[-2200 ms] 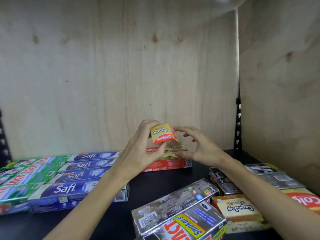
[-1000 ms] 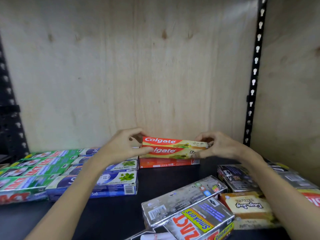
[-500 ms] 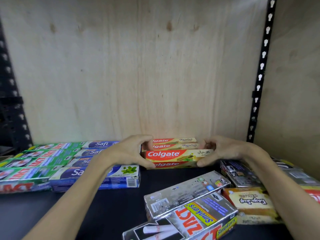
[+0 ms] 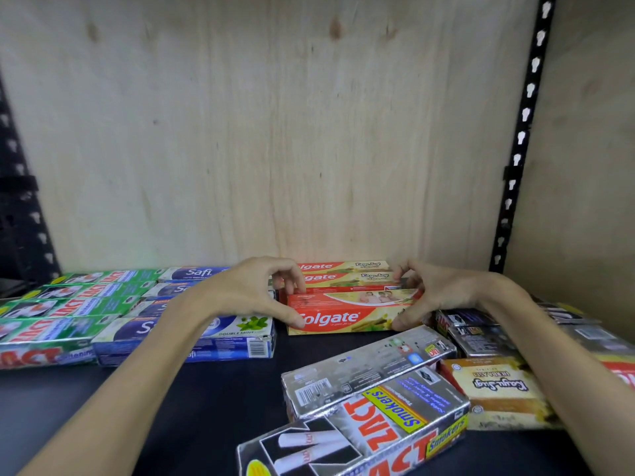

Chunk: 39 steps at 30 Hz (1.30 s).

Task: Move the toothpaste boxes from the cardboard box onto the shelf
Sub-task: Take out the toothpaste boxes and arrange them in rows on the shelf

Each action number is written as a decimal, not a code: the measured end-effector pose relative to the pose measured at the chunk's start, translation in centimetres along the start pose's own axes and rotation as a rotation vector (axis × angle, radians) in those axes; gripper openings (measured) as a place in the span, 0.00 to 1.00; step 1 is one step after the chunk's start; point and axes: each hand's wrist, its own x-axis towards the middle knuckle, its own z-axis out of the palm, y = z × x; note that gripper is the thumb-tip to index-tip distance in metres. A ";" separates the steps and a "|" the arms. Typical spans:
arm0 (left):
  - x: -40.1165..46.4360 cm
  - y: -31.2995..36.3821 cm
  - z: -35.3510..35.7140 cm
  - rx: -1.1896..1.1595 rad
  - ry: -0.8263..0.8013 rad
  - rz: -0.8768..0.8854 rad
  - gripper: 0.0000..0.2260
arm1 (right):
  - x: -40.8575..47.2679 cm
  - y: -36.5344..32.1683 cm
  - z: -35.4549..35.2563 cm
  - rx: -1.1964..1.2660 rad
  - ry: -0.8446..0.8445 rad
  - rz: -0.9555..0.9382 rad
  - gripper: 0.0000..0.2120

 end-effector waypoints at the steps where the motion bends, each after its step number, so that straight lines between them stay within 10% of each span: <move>1: 0.0 -0.1 0.0 0.013 0.005 -0.010 0.22 | 0.0 0.0 0.0 -0.004 0.002 0.002 0.37; 31: 0.6 -1.4 -0.6 0.292 0.182 0.045 0.05 | 0.5 0.6 -0.1 0.057 0.179 -0.135 0.34; 39: 0.4 -0.3 0.2 0.132 0.028 -0.052 0.21 | 0.4 0.5 0.0 0.039 0.175 -0.165 0.30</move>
